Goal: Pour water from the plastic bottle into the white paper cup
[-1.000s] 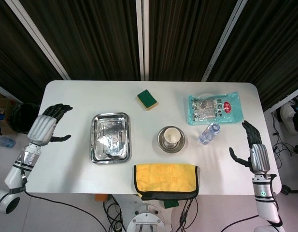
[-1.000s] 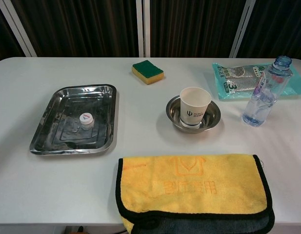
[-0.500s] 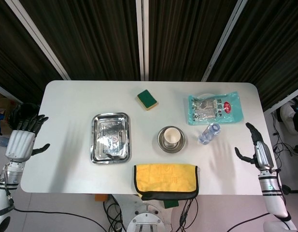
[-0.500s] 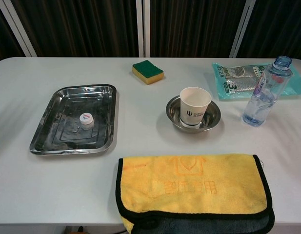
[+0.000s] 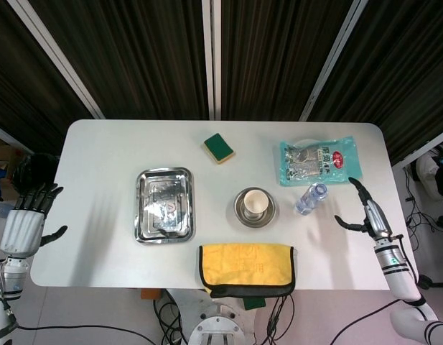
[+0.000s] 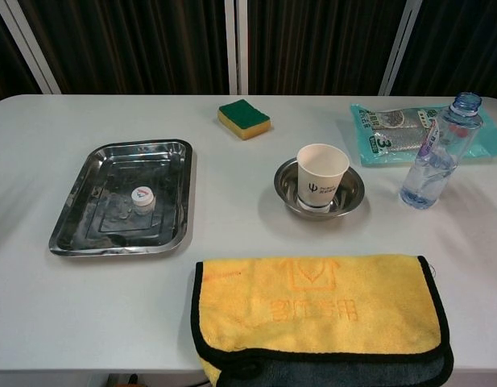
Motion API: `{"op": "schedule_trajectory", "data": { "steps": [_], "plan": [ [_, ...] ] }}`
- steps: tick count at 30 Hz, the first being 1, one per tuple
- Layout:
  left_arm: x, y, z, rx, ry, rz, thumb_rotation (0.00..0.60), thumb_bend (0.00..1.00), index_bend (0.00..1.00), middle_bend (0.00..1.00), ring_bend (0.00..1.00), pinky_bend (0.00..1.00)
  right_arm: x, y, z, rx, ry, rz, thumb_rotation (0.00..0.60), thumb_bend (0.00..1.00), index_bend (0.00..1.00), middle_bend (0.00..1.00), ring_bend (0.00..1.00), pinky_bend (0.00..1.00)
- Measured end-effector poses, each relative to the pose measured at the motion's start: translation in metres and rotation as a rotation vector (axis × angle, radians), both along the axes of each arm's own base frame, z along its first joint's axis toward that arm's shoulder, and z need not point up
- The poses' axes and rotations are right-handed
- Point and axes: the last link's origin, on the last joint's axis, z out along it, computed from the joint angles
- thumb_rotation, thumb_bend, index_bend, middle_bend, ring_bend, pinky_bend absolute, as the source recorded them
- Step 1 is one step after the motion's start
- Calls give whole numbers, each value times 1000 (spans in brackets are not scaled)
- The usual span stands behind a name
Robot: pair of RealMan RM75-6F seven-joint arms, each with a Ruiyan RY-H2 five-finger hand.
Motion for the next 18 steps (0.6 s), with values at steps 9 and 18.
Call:
{"op": "schedule_trajectory", "data": {
  "steps": [9,18],
  "plan": [
    [11,-3,0,11,10,-33,600,88,174,172,114,162,6,-17,-17,64,-34,9,600,223,0,0,0,0],
    [18,-6,1,8,21,-49,600,88,175,172,114,162,19,-31,-37,159,-51,51,600,235,0,0,0,0]
  ]
}}
